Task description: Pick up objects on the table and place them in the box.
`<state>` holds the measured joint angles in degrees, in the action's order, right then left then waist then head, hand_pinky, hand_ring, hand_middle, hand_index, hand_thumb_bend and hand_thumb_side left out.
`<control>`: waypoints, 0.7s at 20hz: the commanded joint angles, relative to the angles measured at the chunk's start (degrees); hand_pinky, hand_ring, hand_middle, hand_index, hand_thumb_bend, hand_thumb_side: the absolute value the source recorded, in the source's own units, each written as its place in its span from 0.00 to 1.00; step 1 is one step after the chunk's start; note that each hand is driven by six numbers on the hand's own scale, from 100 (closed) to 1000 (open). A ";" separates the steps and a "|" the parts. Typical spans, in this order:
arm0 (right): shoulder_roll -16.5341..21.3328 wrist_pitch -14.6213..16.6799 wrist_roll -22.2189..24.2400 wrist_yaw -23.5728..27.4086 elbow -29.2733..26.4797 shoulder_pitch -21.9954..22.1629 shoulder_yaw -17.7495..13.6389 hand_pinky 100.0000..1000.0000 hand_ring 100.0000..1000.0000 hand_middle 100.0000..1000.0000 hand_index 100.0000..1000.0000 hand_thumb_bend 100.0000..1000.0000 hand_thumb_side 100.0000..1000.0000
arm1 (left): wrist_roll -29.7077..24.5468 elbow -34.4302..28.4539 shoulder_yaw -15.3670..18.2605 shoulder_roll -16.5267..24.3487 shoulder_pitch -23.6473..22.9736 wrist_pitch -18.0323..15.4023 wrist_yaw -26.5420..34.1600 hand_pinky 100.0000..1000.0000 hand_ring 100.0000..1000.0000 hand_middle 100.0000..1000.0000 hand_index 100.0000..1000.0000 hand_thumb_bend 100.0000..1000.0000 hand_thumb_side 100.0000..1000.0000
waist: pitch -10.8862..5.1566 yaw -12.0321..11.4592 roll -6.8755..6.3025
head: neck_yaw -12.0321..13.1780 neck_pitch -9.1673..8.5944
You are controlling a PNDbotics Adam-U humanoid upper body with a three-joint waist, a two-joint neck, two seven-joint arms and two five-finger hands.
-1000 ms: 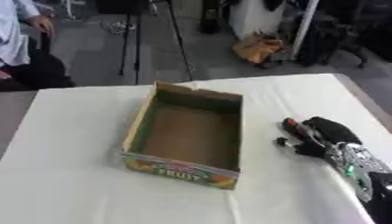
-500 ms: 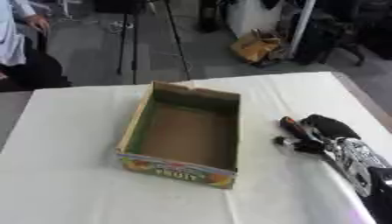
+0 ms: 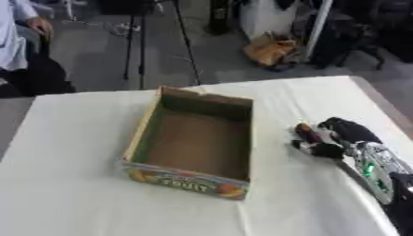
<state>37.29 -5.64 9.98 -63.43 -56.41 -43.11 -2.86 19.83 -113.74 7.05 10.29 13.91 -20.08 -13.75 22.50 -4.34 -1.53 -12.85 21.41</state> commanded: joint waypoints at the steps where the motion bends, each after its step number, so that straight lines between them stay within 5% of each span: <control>1: 2.80 -0.31 -0.14 0.53 -0.71 -1.16 -0.61 0.89 0.92 0.91 0.90 0.62 1.00 | -0.26 -0.85 0.04 0.57 0.31 0.05 0.11 0.66 0.93 0.95 0.72 0.00 1.00 | -1.09 0.03 0.20 | -0.10 -0.69; 14: 2.69 -0.56 -2.06 1.23 3.26 -2.78 -0.93 0.88 0.90 0.89 0.86 0.52 1.00 | -0.75 -0.85 -0.26 0.36 0.53 0.04 0.28 0.66 0.93 0.95 0.72 0.00 1.00 | -0.44 -0.76 -0.01 | -0.77 -1.57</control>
<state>37.67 -6.20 8.38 -62.49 -53.14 -44.89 -3.30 19.26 -113.74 6.71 10.27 13.99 -19.97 -13.69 23.03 -5.05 -1.59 -13.51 20.42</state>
